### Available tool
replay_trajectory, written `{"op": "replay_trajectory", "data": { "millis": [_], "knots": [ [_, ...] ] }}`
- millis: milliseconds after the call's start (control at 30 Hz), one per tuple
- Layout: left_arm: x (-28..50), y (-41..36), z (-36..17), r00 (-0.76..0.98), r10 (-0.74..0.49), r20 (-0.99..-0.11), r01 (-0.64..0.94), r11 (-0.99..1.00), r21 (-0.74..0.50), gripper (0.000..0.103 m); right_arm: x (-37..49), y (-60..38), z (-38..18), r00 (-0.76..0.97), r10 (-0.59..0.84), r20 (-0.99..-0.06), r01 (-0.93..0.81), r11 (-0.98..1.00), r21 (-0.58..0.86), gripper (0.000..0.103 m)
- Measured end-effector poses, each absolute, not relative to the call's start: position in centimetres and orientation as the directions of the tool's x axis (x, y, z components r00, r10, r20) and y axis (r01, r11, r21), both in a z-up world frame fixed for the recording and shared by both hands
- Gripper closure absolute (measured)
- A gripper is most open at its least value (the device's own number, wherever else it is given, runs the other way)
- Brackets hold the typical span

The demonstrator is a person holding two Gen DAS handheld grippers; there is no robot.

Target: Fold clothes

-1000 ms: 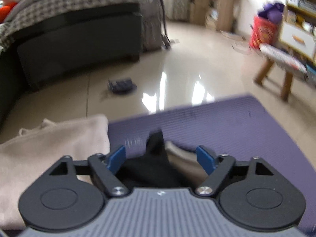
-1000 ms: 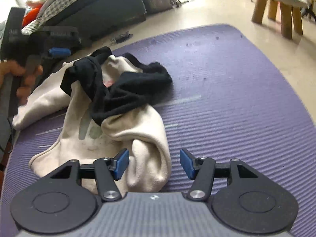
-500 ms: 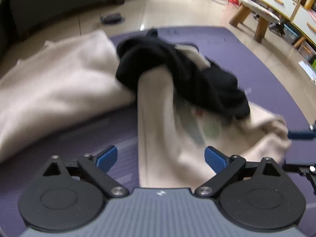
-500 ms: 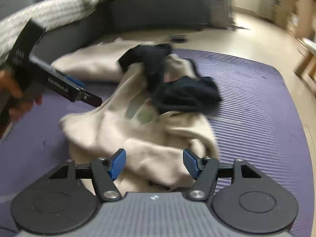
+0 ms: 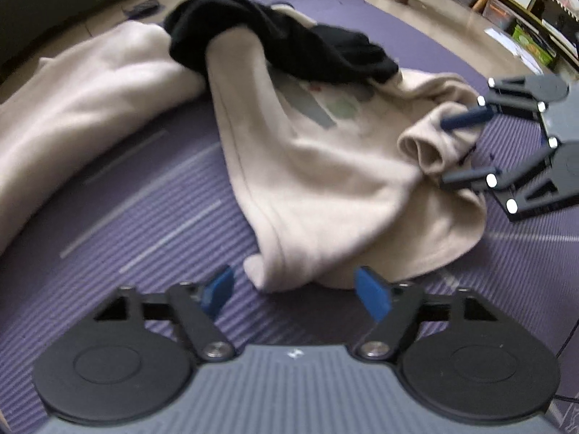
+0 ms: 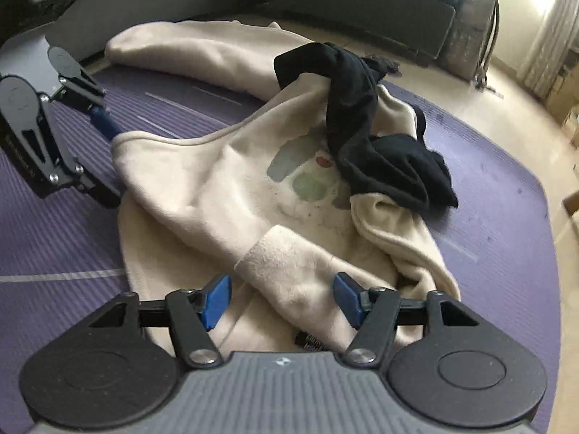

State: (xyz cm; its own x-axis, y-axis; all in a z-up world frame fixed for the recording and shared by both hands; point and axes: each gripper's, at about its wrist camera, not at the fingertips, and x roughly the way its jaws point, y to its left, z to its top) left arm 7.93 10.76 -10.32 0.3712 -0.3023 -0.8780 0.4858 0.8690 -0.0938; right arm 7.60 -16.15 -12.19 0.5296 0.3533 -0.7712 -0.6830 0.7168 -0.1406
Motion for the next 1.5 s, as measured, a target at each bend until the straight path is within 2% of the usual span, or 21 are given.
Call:
{"op": "replay_trajectory", "data": {
  "millis": [33,67,133,167,333,500,600,667,733,767,800,867,967,1033,1300,1333,1400,1433,1467,1500],
  "knots": [
    [7.9,10.7,-10.6,0.372,-0.299,-0.879,0.486,0.870,-0.090,0.047,7.7,-16.1,-12.3,0.531,0.355,-0.770,-0.684,0.716,-0.141,0.063],
    [7.9,10.7,-10.7,0.374,-0.297,-0.879,0.486,0.870,-0.087,0.062,7.9,-16.3,-12.2,0.524,0.362,-0.770,-0.681,0.722,-0.124,0.086],
    [8.1,11.0,-10.3,0.373,-0.306,-0.876,0.469,0.877,-0.106,0.087,8.2,-17.3,-11.5,0.525,0.381,-0.761,-0.654,0.752,-0.075,0.093],
    [8.2,11.2,-10.0,0.373,-0.312,-0.874,0.459,0.881,-0.118,0.088,8.3,-18.0,-10.9,0.531,0.390,-0.753,-0.635,0.771,-0.049,0.096],
    [8.4,12.5,-8.1,0.340,-0.352,-0.872,0.368,0.903,-0.220,0.089,7.8,-22.2,-7.5,0.589,0.396,-0.705,-0.540,0.841,0.022,0.097],
    [8.1,14.6,-5.8,0.252,-0.439,-0.863,0.199,0.896,-0.398,0.090,5.9,-28.3,-4.8,0.623,0.369,-0.690,-0.463,0.885,0.056,0.097],
    [7.6,14.8,-5.4,0.217,-0.452,-0.865,0.172,0.890,-0.422,0.090,4.5,-31.1,-5.1,0.611,0.340,-0.714,-0.435,0.899,0.056,0.097],
    [7.1,14.2,-5.6,0.206,-0.408,-0.890,0.210,0.906,-0.367,0.091,3.7,-32.4,-6.0,0.593,0.308,-0.744,-0.415,0.909,0.046,0.097],
    [6.9,14.0,-6.1,0.183,-0.393,-0.901,0.218,0.910,-0.353,0.090,3.2,-33.3,-6.9,0.573,0.286,-0.768,-0.392,0.918,0.050,0.097],
    [6.8,14.0,-6.5,0.169,-0.392,-0.904,0.217,0.910,-0.354,0.085,3.0,-33.8,-7.5,0.558,0.274,-0.783,-0.376,0.925,0.056,0.097],
    [6.7,13.8,-7.1,0.148,-0.391,-0.909,0.215,0.909,-0.356,0.079,2.9,-34.4,-8.3,0.534,0.268,-0.802,-0.356,0.932,0.074,0.096],
    [6.5,13.5,-7.8,0.152,-0.367,-0.918,0.228,0.916,-0.329,0.052,2.8,-34.9,-9.3,0.505,0.271,-0.819,-0.325,0.939,0.111,0.089],
    [6.7,13.1,-8.4,0.179,-0.322,-0.930,0.254,0.928,-0.272,0.040,2.8,-35.6,-10.7,0.465,0.293,-0.835,-0.242,0.950,0.199,0.072],
    [7.1,12.9,-9.1,0.191,-0.280,-0.941,0.262,0.938,-0.226,0.034,2.9,-35.5,-11.2,0.448,0.311,-0.838,-0.213,0.948,0.238,0.072],
    [7.8,13.7,-10.7,0.214,-0.265,-0.940,0.240,0.947,-0.213,0.038,4.3,-33.4,-13.8,0.375,0.345,-0.861,-0.135,0.939,0.317,0.068],
    [7.7,13.5,-10.7,0.222,-0.259,-0.940,0.250,0.947,-0.202,0.044,4.4,-33.1,-14.0,0.376,0.340,-0.862,-0.137,0.941,0.311,0.068],
    [7.5,13.1,-10.5,0.231,-0.270,-0.935,0.277,0.939,-0.203,0.071,4.5,-32.4,-14.1,0.386,0.327,-0.863,-0.153,0.945,0.289,0.066],
    [7.3,12.7,-10.4,0.225,-0.287,-0.931,0.291,0.932,-0.216,0.092,4.4,-32.0,-14.0,0.390,0.320,-0.863,-0.168,0.947,0.275,0.066],
    [7.1,12.5,-10.4,0.223,-0.294,-0.929,0.298,0.928,-0.222,0.092,4.4,-31.7,-14.0,0.394,0.314,-0.864,-0.183,0.948,0.262,0.071],
    [6.7,12.0,-10.3,0.224,-0.294,-0.929,0.317,0.923,-0.216,0.094,4.3,-31.4,-13.9,0.398,0.310,-0.863,-0.197,0.948,0.250,0.089]
  ]
}}
